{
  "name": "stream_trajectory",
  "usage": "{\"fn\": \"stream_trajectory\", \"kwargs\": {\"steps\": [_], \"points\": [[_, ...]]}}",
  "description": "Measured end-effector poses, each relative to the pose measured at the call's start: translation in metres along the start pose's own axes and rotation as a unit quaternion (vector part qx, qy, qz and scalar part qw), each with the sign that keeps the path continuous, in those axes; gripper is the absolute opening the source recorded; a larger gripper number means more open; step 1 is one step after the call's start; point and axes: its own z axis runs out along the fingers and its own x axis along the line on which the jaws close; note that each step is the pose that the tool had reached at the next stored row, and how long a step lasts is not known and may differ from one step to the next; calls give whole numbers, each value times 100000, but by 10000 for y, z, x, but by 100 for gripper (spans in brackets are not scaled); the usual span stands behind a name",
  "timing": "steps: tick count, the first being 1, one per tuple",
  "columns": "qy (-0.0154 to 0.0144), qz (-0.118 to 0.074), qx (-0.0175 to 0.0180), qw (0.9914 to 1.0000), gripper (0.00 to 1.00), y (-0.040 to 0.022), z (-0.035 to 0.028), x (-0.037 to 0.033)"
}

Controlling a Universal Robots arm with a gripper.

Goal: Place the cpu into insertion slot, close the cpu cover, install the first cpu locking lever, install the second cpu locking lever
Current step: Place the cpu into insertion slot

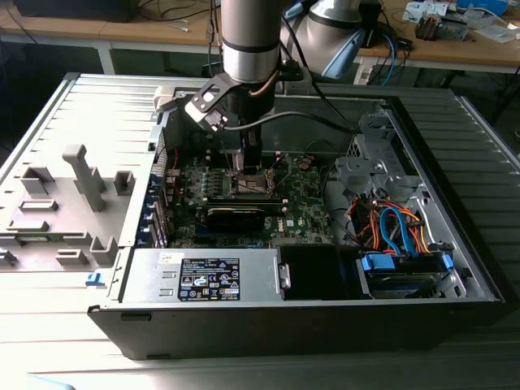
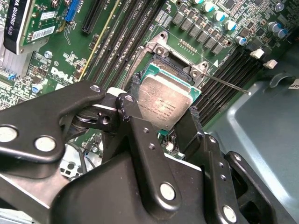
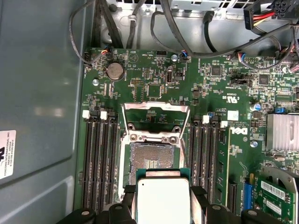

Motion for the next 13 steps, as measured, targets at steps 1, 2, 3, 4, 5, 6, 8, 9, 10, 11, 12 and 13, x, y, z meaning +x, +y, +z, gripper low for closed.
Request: {"fn": "stream_trajectory", "kwargs": {"steps": [1, 2, 3, 4, 5, 6, 8, 9, 10, 11, 12, 13], "points": [[-2, 4, 0, 100000, 55, 0, 2, 0], [-2, 3, 3, 100000, 55, 0, 5, 0], [-3, 4, 1, 100000, 55, 0, 8, 0], [-2, 1, 0, 100000, 55, 0, 10, 0], [-2, 4, 2, 100000, 55, 0, 12, 0], [-3, 2, 0, 100000, 55, -1, 15, 0], [-2, 2, 1, 100000, 55, -1, 18, 0], [-2, 0, 2, 100000, 55, -1, 20, 0], [-2, 4, 1, 100000, 55, -1, 24, 0], [-1, 4, 0, 100000, 55, -1, 25, 0], [-2, 4, 0, 100000, 55, -1, 27, 0], [-1, 2, 1, 100000, 55, -1, 29, 0]]}}
